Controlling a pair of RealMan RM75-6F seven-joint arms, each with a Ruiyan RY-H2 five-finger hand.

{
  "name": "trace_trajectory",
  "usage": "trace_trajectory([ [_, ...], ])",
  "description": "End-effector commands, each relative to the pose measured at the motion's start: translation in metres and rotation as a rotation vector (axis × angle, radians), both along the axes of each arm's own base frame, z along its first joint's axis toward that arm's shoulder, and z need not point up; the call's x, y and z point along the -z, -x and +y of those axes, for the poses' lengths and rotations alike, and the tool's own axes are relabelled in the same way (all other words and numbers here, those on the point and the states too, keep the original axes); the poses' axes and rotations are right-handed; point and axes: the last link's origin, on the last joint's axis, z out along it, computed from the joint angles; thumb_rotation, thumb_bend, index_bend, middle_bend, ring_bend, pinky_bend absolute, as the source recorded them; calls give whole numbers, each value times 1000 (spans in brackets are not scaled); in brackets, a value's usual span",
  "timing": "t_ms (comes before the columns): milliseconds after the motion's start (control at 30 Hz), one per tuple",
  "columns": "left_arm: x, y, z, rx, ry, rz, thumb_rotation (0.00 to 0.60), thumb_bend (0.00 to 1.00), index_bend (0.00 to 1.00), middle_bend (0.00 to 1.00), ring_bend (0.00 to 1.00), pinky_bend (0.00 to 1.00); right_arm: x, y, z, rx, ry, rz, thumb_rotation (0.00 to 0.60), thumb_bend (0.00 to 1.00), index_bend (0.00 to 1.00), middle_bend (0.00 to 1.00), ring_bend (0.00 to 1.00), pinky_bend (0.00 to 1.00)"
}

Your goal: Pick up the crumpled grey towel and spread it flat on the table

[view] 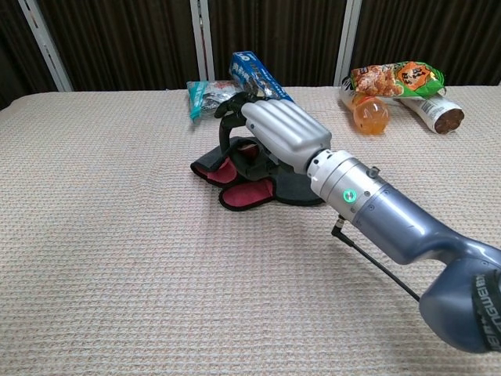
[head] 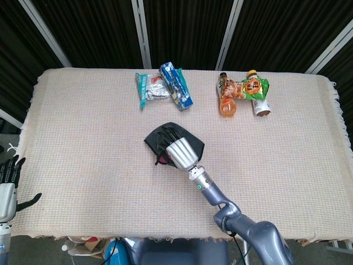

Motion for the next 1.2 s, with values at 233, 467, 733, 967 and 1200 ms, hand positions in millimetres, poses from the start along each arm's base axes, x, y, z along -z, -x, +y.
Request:
trace_trajectory([
  [233, 0, 1, 0, -4, 3, -8, 600, 70, 0, 0, 0, 19, -1, -1, 4, -18, -1, -4, 600, 580, 550, 223, 110, 155],
  [467, 0, -3, 0, 7, 2, -16, 600, 69, 0, 0, 0, 19, -16, -7, 2, -13, -7, -86, 600, 586, 561, 223, 110, 155],
  [733, 0, -6, -2, 14, 6, -24, 600, 70, 0, 0, 0, 19, -59, -16, -8, 18, 52, -165, 600, 594, 565, 223, 111, 155],
  [967, 2, -7, -1, 9, 19, -34, 600, 70, 0, 0, 0, 18, -100, -24, -13, 85, 92, -186, 600, 622, 565, 223, 111, 155],
  [1200, 6, -8, 3, 9, 37, -40, 600, 69, 0, 0, 0, 19, -134, -44, -12, 145, 146, -224, 600, 640, 574, 223, 111, 155],
])
